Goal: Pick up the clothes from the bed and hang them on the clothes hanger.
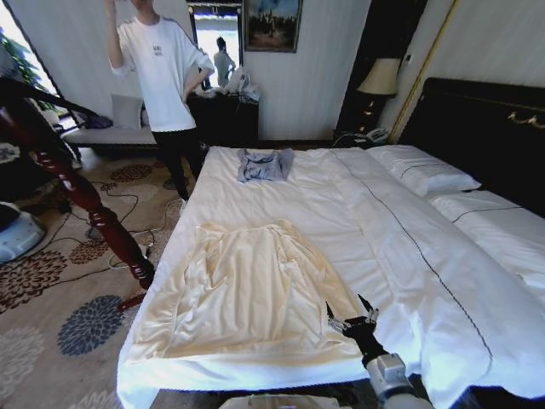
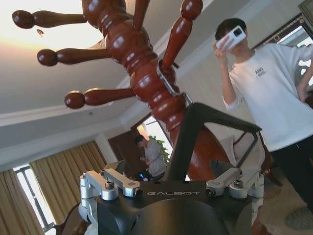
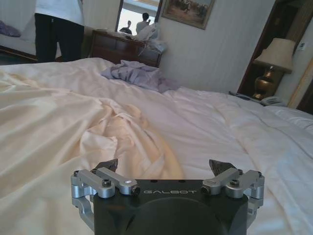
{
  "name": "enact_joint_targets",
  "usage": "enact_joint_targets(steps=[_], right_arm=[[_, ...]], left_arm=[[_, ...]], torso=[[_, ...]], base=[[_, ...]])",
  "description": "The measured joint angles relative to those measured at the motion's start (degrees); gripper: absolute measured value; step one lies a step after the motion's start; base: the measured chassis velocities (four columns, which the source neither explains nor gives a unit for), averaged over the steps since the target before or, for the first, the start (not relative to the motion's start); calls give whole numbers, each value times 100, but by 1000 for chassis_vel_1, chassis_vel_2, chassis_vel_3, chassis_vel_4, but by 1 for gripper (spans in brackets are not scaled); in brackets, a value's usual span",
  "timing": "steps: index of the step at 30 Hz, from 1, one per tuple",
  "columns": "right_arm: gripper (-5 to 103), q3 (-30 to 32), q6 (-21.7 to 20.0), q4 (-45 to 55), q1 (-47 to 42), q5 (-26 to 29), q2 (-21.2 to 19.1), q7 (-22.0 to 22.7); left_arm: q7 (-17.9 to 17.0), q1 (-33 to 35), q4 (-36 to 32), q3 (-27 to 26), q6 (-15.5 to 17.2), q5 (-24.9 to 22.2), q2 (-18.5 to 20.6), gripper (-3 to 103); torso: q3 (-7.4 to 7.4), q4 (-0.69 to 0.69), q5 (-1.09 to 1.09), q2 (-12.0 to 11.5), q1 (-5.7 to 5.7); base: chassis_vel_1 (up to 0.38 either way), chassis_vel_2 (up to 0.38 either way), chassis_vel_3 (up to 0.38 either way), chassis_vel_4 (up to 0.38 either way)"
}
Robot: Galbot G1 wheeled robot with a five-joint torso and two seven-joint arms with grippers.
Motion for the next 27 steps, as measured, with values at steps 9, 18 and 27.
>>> enact_joint_targets(steps=[9, 18, 27], right_arm=[[100, -28, 5, 23, 33, 18, 69, 1], [100, -85, -45, 4, 81, 96, 35, 13], [100, -242, -76, -45, 152, 107, 98, 14]], left_arm=[[10, -136, 291, 167, -3, 32, 106, 98], [75, -218, 532, 232, -7, -3, 179, 97], [42, -287, 562, 332, -8, 21, 233, 71]], torso=[[0, 4, 2, 0, 0], [0, 3, 2, 0, 0], [0, 3, 2, 0, 0]], base=[[0, 0, 0, 0], [0, 0, 0, 0], [0, 0, 0, 0]])
